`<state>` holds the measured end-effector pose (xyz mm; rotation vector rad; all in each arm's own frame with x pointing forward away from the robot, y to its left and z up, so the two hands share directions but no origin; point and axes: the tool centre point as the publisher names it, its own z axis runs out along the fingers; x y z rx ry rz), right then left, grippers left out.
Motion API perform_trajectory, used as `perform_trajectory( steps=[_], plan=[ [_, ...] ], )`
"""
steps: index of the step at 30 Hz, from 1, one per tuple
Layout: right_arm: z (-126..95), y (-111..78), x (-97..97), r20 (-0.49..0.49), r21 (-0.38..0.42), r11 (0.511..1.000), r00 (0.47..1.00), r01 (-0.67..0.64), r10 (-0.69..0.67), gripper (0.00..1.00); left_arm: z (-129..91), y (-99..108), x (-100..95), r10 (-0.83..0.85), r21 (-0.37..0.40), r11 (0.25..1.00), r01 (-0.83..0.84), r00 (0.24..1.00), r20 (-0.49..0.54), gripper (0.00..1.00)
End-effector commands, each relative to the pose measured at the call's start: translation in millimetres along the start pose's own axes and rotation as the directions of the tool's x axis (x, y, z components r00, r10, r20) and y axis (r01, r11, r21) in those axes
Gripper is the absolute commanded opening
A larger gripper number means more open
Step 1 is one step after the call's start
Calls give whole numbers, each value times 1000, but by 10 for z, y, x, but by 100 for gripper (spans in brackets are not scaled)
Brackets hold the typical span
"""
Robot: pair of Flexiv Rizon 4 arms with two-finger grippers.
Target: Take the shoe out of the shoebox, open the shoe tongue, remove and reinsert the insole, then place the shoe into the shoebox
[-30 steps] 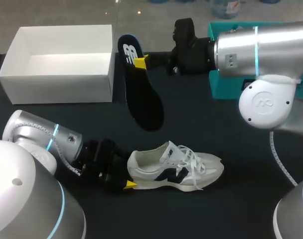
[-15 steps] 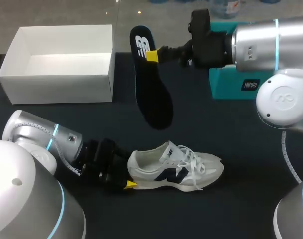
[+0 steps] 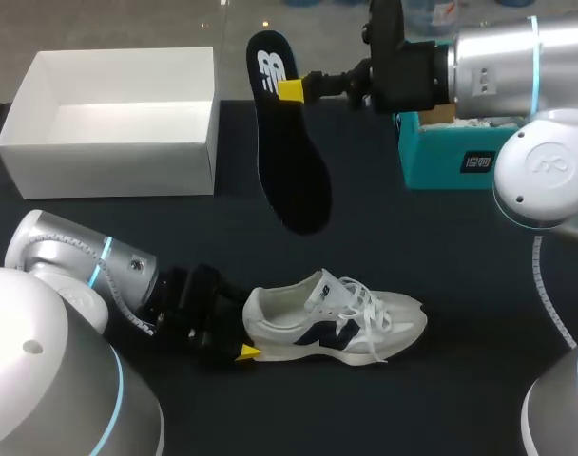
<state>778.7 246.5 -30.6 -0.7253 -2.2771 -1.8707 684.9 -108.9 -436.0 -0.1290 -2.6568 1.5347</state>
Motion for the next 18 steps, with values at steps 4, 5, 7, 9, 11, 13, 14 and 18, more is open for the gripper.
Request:
perform_trajectory(
  steps=[4, 5, 7, 9, 11, 13, 14, 18],
  plan=[
    [28, 28, 33, 28, 20, 1000, 1000, 1, -2, 0, 61, 63, 9, 0, -3, 1000, 0, 1000, 1, 0],
    [28, 28, 33, 28, 20, 1000, 1000, 1, -2, 0, 61, 63, 9, 0, -3, 1000, 0, 1000, 1, 0],
    [28, 28, 33, 28, 20, 1000, 1000, 1, -2, 0, 61, 63, 9, 0, -3, 1000, 0, 1000, 1, 0],
    [28, 28, 33, 28, 20, 1000, 1000, 1, -2, 0, 61, 63, 9, 0, -3, 1000, 0, 1000, 1, 0],
    [28, 28, 33, 28, 20, 1000, 1000, 1, -2, 0, 61, 63, 9, 0, -3, 1000, 0, 1000, 1, 0],
    [28, 28, 33, 28, 20, 1000, 1000, 1, -2, 0, 61, 63, 9, 0, -3, 1000, 0, 1000, 1, 0],
    [28, 28, 33, 28, 20, 1000, 1000, 1, -2, 0, 61, 63, 9, 0, -3, 1000, 0, 1000, 1, 0],
    [28, 28, 33, 28, 20, 1000, 1000, 1, -2, 0, 61, 63, 9, 0, -3, 1000, 0, 1000, 1, 0]
  ],
)
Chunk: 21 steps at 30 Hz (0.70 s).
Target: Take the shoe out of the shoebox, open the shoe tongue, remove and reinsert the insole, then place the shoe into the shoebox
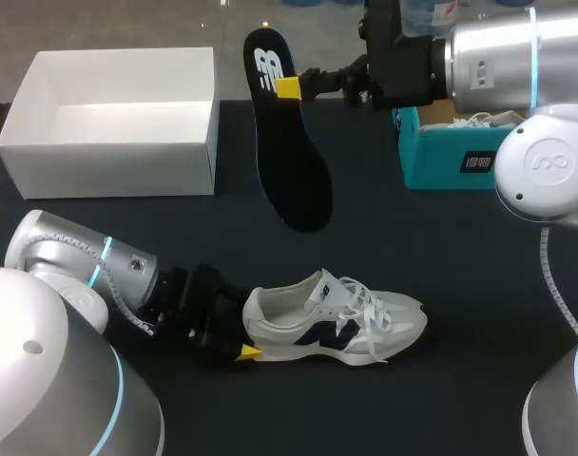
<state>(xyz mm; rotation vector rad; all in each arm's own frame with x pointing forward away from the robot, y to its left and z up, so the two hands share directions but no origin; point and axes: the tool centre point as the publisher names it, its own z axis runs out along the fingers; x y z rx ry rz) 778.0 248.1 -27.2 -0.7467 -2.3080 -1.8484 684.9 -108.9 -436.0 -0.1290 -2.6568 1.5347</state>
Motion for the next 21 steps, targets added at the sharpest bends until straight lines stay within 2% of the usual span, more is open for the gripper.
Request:
perform_trajectory(
  steps=[1, 19, 20, 21],
  plan=[
    [22, -1, 9, 5, 0, 1000, 1000, -1, 1, 0, 61, 63, 9, 0, -3, 1000, 0, 1000, 1, 0],
    [22, -1, 9, 5, 0, 1000, 1000, -1, 1, 0, 58, 99, -4, -8, -9, 1000, 8, 1000, 7, 0],
    [22, -1, 9, 5, 0, 1000, 1000, -1, 1, 0, 53, 116, -9, -12, -12, 1000, 12, 1000, 4, 11],
    [22, -1, 9, 5, 0, 1000, 1000, -1, 1, 0, 44, 136, -15, -16, -14, 1000, 16, 1000, 0, 36]
  ],
)
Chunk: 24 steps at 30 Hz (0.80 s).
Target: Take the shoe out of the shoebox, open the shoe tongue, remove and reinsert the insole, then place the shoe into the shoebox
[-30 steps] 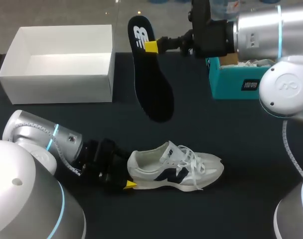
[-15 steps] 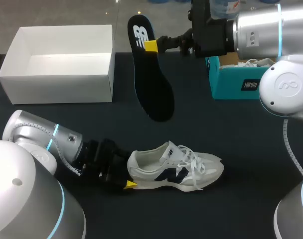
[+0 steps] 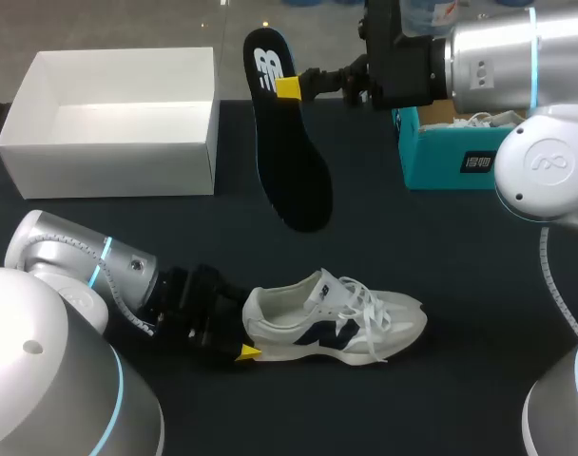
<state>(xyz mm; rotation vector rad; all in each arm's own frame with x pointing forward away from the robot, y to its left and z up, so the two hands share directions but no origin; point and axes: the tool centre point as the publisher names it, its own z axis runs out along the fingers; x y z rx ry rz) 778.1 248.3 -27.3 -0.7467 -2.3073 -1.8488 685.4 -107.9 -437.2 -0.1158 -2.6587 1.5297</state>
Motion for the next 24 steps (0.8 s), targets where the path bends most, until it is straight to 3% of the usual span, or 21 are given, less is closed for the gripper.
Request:
perform_trajectory(
  steps=[1, 2, 24],
  plan=[
    [19, -2, 10, 5, 1, 1000, 1000, -1, 1, 0, 44, 128, -16, -8, -15, 1000, 8, 1000, 1, 48],
    [19, -2, 10, 5, 1, 1000, 1000, -1, 1, 0, 32, 145, -26, -10, -17, 1000, 10, 1000, 0, 100],
    [19, -2, 10, 5, 1, 1000, 1000, -1, 1, 0, -202, 211, -166, 24, -99, 995, -26, 999, -22, 100]
  ],
)
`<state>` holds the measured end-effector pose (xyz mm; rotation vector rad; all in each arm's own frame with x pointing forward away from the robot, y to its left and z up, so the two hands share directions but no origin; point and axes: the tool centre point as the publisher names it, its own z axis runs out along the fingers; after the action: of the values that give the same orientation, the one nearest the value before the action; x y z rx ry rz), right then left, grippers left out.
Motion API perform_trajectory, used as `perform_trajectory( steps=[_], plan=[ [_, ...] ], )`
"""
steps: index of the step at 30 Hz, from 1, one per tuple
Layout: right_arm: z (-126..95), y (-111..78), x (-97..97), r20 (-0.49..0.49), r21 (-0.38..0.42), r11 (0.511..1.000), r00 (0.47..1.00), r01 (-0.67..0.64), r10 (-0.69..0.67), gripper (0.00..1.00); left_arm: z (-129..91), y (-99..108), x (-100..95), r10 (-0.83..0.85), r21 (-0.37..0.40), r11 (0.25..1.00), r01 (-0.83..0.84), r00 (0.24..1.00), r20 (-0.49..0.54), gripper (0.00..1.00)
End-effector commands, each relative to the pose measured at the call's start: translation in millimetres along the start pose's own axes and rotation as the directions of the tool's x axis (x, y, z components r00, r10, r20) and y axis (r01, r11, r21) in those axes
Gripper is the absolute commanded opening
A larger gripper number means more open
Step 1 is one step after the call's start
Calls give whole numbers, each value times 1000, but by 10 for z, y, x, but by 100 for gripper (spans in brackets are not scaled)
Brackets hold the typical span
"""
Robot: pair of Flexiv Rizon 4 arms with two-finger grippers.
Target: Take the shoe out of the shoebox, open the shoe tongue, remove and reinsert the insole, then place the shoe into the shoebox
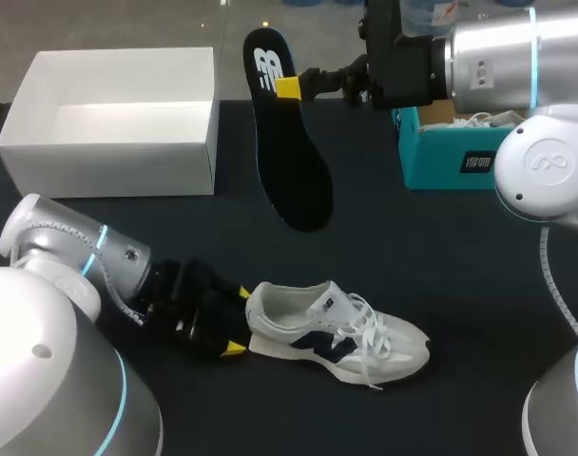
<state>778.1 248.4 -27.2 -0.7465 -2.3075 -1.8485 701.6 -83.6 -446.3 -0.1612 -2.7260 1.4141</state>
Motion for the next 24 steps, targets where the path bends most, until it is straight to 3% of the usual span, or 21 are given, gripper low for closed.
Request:
perform_trajectory(
  steps=[1, 7, 14, 24],
  plan=[
    [19, -2, 9, 5, 1, 1000, 1000, -1, 1, 0, -36, 9, -27, 5, -15, 1000, -5, 1000, -12, 100],
    [19, -2, 9, 5, 1, 1000, 1000, -1, 1, 0, -201, -22, -34, 63, -74, 995, -65, 997, -35, 100],
    [19, -2, 9, 5, 1, 1000, 1000, -1, 1, 0, -461, -52, 27, 131, -208, 968, -142, 989, -66, 100],
    [19, -2, 9, 5, 1, 1000, 1000, -1, 1, 0, -723, -197, 189, 158, -289, 942, -174, 984, -79, 100]
  ],
)
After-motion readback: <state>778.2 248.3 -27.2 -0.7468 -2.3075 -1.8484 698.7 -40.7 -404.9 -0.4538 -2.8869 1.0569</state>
